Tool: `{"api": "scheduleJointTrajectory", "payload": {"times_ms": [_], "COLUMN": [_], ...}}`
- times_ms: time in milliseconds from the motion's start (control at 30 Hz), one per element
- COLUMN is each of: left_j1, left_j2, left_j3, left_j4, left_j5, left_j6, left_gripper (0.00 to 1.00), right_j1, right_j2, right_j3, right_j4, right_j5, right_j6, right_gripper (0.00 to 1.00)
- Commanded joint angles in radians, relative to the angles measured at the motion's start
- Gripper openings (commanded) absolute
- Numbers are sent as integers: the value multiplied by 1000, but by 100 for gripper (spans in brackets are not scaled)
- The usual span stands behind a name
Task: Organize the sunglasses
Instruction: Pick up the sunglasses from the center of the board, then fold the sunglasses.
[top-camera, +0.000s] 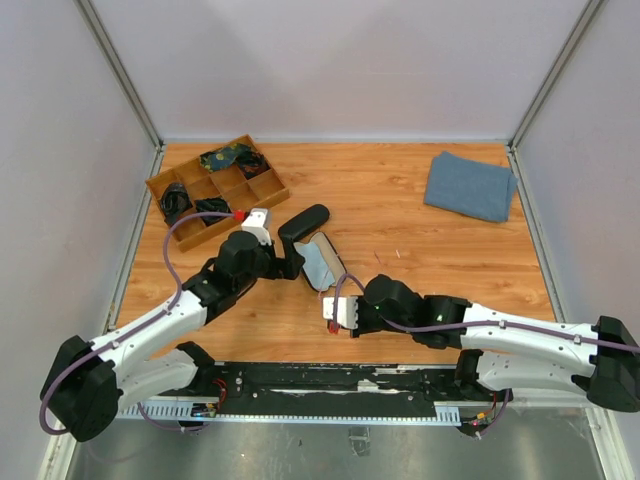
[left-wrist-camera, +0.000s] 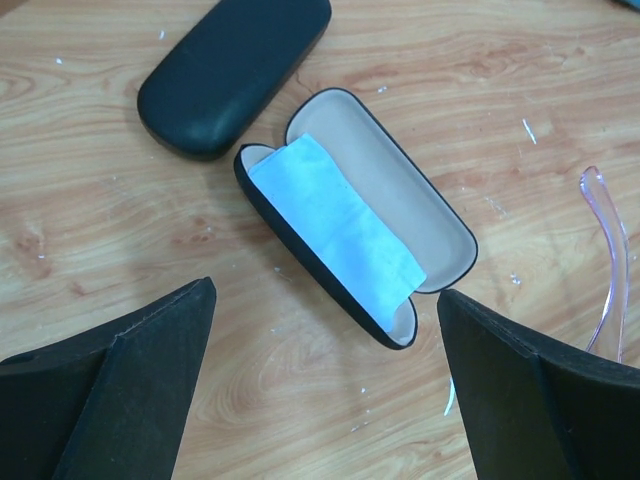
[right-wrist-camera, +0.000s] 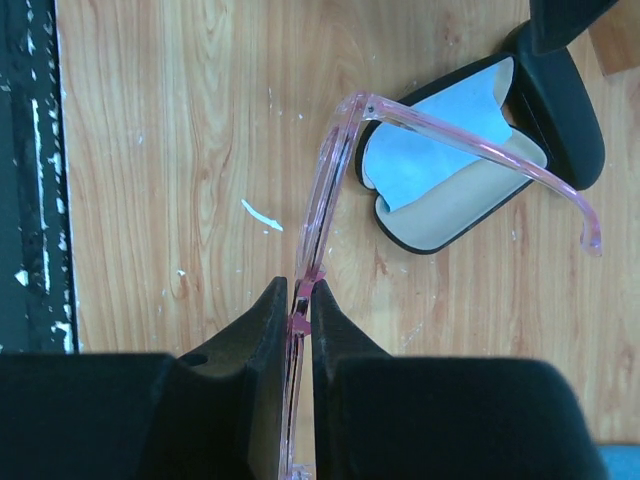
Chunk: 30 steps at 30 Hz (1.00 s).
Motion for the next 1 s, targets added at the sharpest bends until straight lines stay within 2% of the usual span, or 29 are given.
{"api": "scheduleJointTrajectory", "payload": {"times_ms": [0, 233, 500, 733, 967], "left_j1": [-26, -117, -225, -269, -283], "left_j2": [39, 109, 259, 299, 326], "left_j3": [49, 88, 178, 187, 191], "left_j4": [-4, 16, 0, 9, 39], "left_j5": [41, 6, -2, 70, 222], "left_j6": [23, 9, 33, 67, 129], "left_gripper": [100, 100, 100, 100, 100], "right_j1": [46, 68, 77, 79, 79], "right_j2": [16, 41, 37, -16, -51], "right_j3": [3, 5, 19, -6, -18], "right_j4": [-27, -33, -55, -64, -66], "right_j5": [94, 92, 89, 96, 86], "right_j6": [-89, -113, -141, -149, -156], "right_gripper": [1, 1, 1, 1, 1]}}
